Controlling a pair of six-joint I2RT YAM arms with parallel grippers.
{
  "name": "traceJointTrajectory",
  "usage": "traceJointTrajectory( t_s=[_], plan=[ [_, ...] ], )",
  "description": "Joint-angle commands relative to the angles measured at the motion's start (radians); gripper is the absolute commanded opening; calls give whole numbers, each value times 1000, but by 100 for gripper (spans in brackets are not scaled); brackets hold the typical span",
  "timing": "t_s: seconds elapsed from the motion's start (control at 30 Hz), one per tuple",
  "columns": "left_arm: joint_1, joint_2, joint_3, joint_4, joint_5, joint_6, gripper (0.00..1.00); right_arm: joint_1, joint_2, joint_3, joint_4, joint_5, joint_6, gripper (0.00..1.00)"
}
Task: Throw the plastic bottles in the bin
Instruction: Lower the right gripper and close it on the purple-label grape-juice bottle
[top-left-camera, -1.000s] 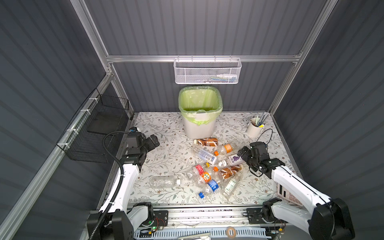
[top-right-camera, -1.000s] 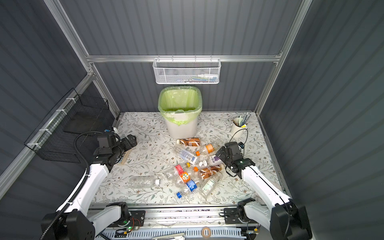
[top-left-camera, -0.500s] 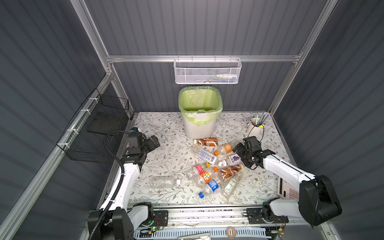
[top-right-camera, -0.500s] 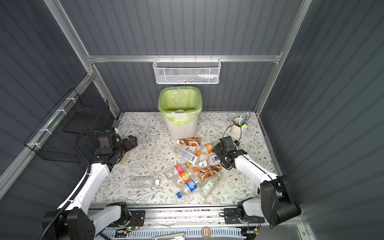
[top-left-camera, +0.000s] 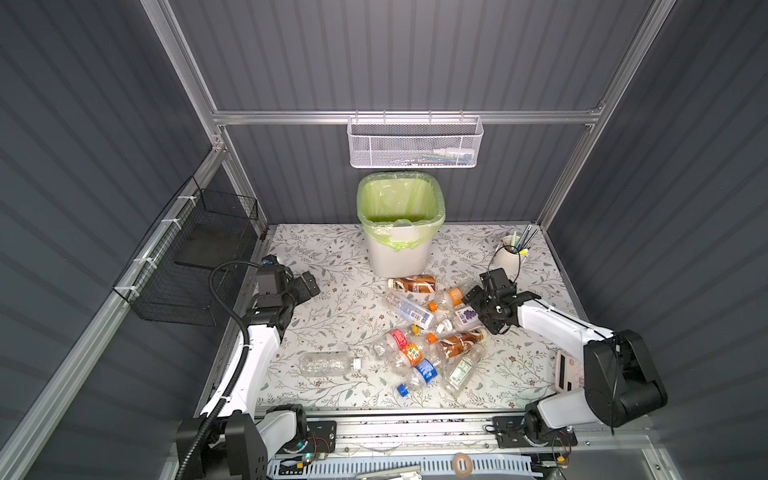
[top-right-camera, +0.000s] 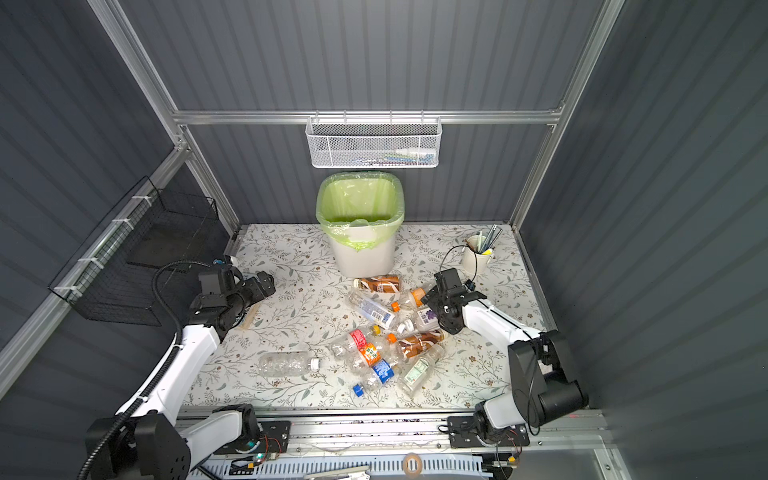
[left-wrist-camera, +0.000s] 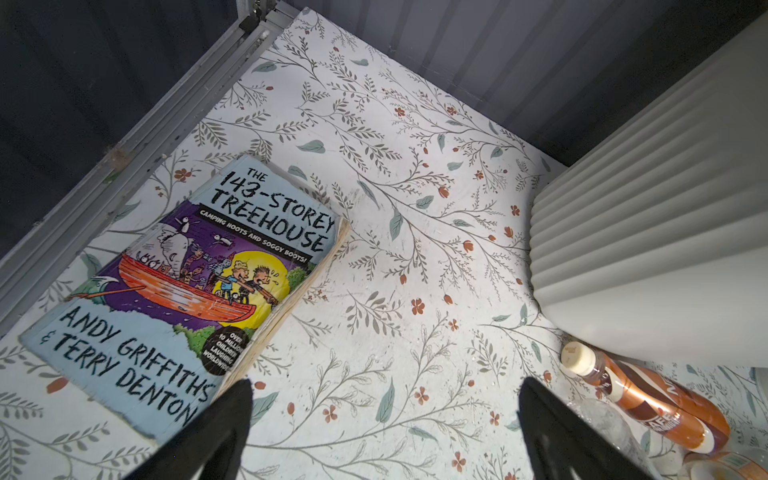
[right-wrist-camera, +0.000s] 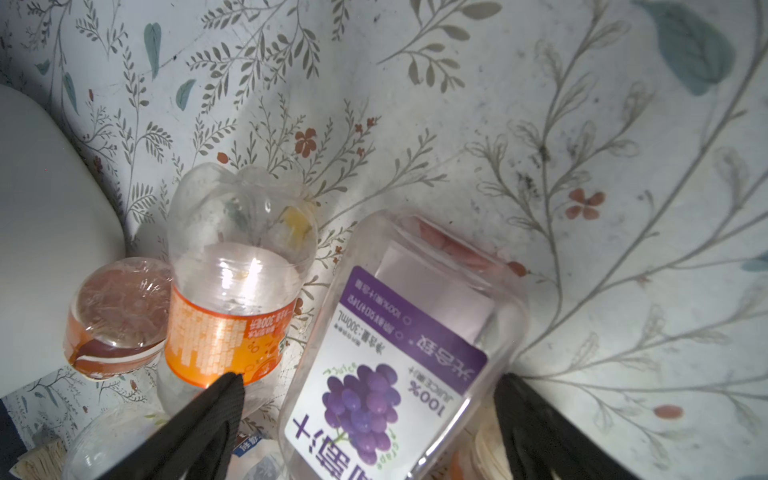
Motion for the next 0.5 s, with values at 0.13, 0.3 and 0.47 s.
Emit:
traceJointTrajectory(
  t_s=[0.13,0.3,0.47],
  plan=[
    [5,-23,4,-23,-16,19,100,-1,85,73,-66,-5,-20,90],
    [5,-51,15,-38,-40,33,100,-6,128,105,-95,-14,-32,86],
    [5,-64,11,-39,-55,34,100,-14,174,140,-145,-18,-60,84]
  ],
)
